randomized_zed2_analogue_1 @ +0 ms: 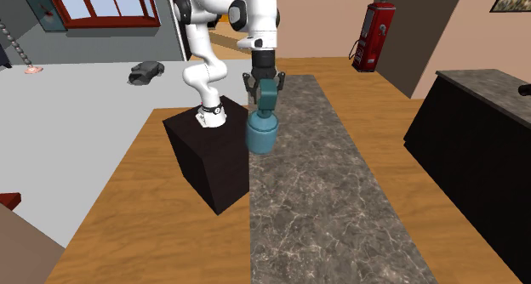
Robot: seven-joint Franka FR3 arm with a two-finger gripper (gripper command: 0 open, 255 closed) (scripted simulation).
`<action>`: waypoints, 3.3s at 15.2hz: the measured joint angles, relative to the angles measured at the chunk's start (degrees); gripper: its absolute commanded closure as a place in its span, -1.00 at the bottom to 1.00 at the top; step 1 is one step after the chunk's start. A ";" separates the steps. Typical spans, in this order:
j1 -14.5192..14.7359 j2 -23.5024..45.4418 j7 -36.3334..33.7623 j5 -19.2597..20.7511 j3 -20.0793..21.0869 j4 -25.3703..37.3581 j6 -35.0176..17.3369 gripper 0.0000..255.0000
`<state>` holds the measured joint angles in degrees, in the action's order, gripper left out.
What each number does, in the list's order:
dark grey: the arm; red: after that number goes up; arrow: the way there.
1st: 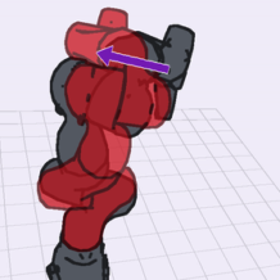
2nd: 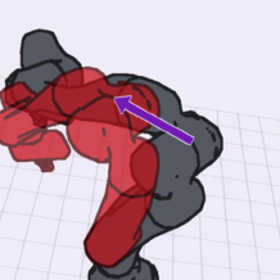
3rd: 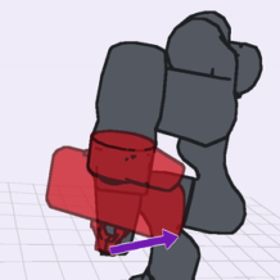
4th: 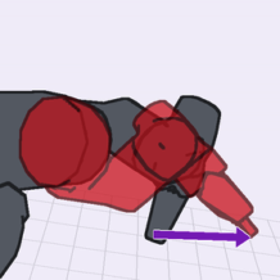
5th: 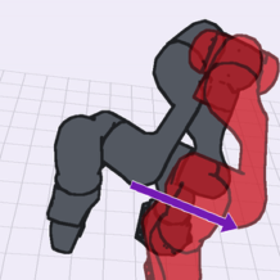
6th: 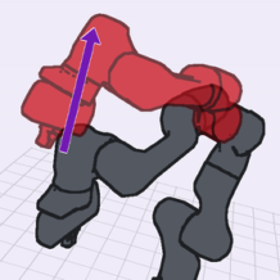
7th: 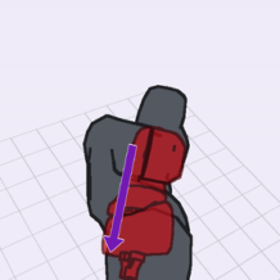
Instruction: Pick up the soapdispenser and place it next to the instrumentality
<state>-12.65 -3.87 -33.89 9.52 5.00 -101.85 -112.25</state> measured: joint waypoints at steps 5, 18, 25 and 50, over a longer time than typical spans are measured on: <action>0.11 0.92 0.44 -0.11 0.14 4.90 3.98 1.00; 0.33 4.22 1.78 -0.10 0.39 19.01 14.71 1.00; 0.54 7.60 2.63 0.23 0.55 29.21 21.51 1.00; 8.13 -17.87 -14.34 -1.83 9.42 -2.86 17.52 1.00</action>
<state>-4.52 -21.74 -48.23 7.69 14.42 -104.71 -94.73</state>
